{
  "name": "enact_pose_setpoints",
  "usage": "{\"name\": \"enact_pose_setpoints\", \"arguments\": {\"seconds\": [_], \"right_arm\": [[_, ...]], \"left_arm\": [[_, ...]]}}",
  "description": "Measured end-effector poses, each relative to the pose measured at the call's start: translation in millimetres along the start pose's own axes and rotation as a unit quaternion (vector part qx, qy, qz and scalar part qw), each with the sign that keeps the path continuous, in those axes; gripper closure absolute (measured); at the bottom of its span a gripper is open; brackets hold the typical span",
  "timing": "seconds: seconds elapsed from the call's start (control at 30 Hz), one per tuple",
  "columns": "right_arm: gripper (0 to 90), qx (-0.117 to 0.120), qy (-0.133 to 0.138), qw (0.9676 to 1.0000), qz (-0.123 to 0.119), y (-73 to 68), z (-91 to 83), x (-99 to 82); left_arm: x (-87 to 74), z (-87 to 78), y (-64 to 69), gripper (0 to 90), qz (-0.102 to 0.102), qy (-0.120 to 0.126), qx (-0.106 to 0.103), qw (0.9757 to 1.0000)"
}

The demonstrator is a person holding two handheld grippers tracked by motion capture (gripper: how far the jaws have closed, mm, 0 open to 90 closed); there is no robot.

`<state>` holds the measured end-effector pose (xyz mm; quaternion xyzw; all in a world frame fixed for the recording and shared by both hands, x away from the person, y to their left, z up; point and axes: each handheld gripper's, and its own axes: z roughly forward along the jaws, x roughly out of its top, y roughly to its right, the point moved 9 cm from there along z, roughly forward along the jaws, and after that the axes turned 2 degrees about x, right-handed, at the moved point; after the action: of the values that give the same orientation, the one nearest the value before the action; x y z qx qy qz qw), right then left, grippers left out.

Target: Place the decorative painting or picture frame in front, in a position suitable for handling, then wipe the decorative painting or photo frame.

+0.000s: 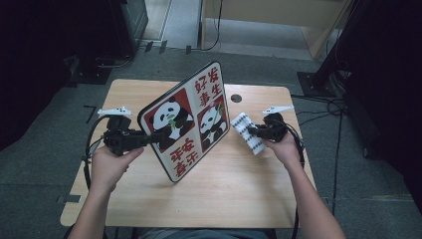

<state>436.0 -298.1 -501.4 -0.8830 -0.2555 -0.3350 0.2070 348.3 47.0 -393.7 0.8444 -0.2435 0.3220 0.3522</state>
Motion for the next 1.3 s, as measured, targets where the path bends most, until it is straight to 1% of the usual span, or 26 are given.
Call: {"name": "enact_pose_setpoints", "arguments": {"seconds": [0.07, 0.17, 0.27, 0.4, 0.47, 0.6, 0.73, 0.9, 1.2, 1.3], "right_arm": [[77.7, 0.004, 0.003, 1.0, -0.002, -1.3, -1.0, 1.9], [77.7, 0.011, 0.006, 0.9999, -0.003, -5.2, -2.3, 4.8], [77.7, 0.017, 0.007, 0.9998, -0.005, -9.5, -3.4, 7.4], [77.3, 0.023, 0.006, 0.9997, -0.011, -14.8, -4.6, 10.2], [77.2, 0.023, 0.004, 0.9996, -0.014, -17.0, -4.7, 10.3], [77.1, 0.024, 0.0, 0.9996, -0.018, -19.9, -5.4, 9.3], [77.1, 0.023, 0.003, 0.9996, -0.018, -20.7, -7.9, 12.4], [77.1, 0.023, 0.01, 0.9995, -0.019, -22.4, -11.3, 20.6], [77.2, 0.028, 0.017, 0.999, -0.032, -30.2, -17.9, 30.9], [77.2, 0.03, 0.02, 0.9988, -0.033, -32.1, -19.0, 36.5]], "left_arm": [[-0.1, 0.6, 0.6, 69.9, 0.006, 0.0, 0.001, 1.0], [-0.3, 1.8, 0.4, 73.5, 0.009, 0.0, 0.003, 1.0], [-0.3, 1.9, -0.3, 74.4, 0.011, 0.0, 0.005, 0.9999], [-0.3, 2.0, -0.5, 75.6, 0.021, 0.0, 0.009, 0.9997], [-0.3, 2.0, -0.2, 76.4, 0.026, 0.002, 0.014, 0.9996], [-0.5, 1.3, 0.3, 77.0, 0.03, -0.001, 0.016, 0.9994], [-0.8, 0.2, 1.0, 77.1, 0.03, 0.0, 0.015, 0.9994], [-2.2, -2.2, 1.9, 76.9, 0.028, -0.004, 0.013, 0.9995], [-4.0, -4.6, 3.2, 77.0, 0.031, -0.004, 0.015, 0.9994], [-4.4, -4.9, 3.0, 76.7, 0.024, -0.002, 0.012, 0.9996]]}}
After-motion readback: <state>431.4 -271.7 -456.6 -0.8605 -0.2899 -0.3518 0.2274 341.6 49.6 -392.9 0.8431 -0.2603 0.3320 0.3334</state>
